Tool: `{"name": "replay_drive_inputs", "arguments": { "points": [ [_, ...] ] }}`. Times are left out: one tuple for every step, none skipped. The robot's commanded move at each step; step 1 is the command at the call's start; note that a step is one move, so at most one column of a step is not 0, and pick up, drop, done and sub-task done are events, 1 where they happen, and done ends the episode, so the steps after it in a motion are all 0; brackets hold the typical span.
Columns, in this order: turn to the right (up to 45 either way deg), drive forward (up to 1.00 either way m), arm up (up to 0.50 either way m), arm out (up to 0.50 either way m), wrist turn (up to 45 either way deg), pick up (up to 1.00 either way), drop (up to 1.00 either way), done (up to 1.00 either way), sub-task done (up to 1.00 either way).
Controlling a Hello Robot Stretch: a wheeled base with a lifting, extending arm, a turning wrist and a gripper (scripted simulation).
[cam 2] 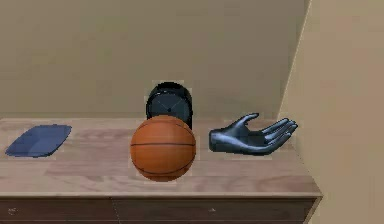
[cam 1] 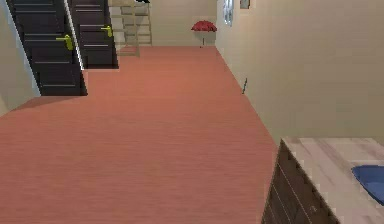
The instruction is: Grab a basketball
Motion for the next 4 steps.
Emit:
{"name": "replay_drive_inputs", "arguments": {
  "points": [
    [0.0,0.00,0.50,0.00,0.0,0.00,0.00,0.00,0.00],
    [0.0,0.00,0.38,0.00,0.0,0.00,0.00,0.00,0.00],
    [0.0,0.00,0.00,0.16,0.0,0.00,0.00,0.00,0.00],
    [0.0,0.00,0.00,0.00,45.0,0.00,0.00,0.00,0.00]
  ]
}}
